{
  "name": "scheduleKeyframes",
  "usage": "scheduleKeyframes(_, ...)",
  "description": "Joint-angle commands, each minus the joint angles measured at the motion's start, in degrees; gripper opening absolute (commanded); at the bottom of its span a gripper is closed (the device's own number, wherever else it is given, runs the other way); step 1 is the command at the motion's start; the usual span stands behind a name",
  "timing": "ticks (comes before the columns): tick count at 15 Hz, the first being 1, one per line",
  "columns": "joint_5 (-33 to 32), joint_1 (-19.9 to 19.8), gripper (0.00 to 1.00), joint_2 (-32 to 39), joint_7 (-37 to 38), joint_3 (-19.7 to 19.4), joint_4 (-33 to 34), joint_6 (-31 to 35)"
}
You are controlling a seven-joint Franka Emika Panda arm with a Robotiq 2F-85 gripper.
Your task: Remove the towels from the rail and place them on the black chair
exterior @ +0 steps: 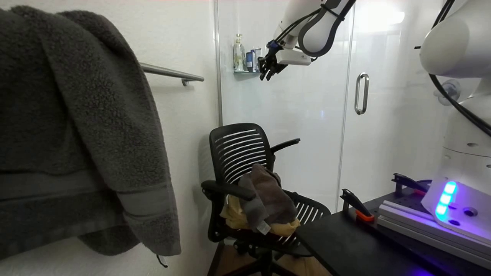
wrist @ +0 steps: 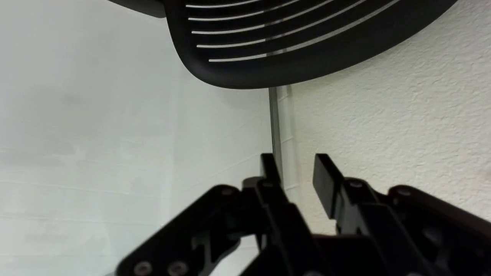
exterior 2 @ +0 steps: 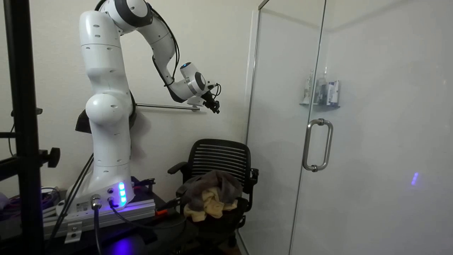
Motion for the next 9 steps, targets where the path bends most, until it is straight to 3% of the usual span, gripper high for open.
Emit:
scheduleKeyframes(1, 3.79, 5.85, 0.58, 2.99, -6.00, -3.10, -1.23, -1.62)
scheduleKeyframes(3, 9.24, 12.26, 0.70, 2.37, -13.20, -5.92, -4.79, -1.27)
scheduleKeyframes(5, 17.18, 21.81, 0.84, -0.91, -22.04, -10.92, -8.32, -4.62)
scheduleKeyframes(7, 24.40, 28.44, 0.98, -3.78, -31.04, -13.48, -10.53, -8.22)
scheduleKeyframes(9, 31.05, 37.29, 1.00, -7.67, -39.95, -18.27, -12.25, -13.25)
